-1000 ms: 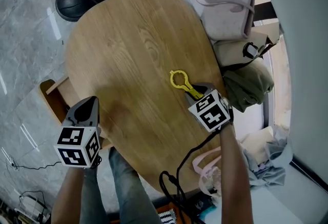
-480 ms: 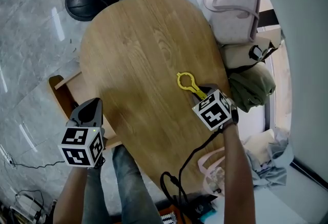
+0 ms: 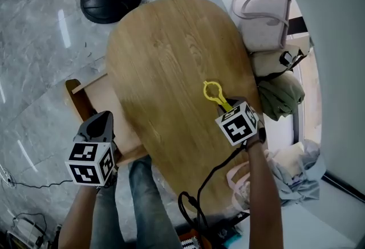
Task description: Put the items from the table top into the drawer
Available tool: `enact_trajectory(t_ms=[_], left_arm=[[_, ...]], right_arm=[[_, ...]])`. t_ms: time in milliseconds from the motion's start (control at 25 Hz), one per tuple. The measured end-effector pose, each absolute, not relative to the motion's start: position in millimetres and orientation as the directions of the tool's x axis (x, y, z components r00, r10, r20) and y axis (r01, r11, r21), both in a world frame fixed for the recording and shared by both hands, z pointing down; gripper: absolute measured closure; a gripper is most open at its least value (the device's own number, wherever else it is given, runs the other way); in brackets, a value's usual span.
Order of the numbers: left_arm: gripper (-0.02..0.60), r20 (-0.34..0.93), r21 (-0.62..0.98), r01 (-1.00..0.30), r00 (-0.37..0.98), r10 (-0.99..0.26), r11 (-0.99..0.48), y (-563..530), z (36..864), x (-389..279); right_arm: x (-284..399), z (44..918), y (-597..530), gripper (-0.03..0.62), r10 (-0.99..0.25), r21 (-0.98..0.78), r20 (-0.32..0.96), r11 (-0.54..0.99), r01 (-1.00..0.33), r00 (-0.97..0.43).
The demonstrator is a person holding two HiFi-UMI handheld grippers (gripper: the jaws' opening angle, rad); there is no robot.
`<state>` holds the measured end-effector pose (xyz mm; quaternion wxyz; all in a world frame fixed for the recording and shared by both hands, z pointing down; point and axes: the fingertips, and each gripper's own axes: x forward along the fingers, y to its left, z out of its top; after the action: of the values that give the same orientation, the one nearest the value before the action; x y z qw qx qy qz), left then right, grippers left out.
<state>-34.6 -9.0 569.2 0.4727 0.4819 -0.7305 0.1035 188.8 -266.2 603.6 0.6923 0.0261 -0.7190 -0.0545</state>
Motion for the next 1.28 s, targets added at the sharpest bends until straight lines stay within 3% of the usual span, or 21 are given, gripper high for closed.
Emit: enact_trajectory(t_ms=[640,1280], left_arm=[[0.588,0.790,0.289,-0.780,-0.133,-0.598,0.556,89.7,552.3,-96.4],[0.588,0.785,0.277,-0.773,-0.160,-0.598,0.571,133.4,539.7,-151.8]], right_arm=[[122.7,574.5,-176.2,0.476,-0.138,0.137,0.989,0.990,-0.015,-0.062],[64.9,557.4,-94.0,0.476,-0.062,0.036,0.992,0.975,-0.221,-0.110]])
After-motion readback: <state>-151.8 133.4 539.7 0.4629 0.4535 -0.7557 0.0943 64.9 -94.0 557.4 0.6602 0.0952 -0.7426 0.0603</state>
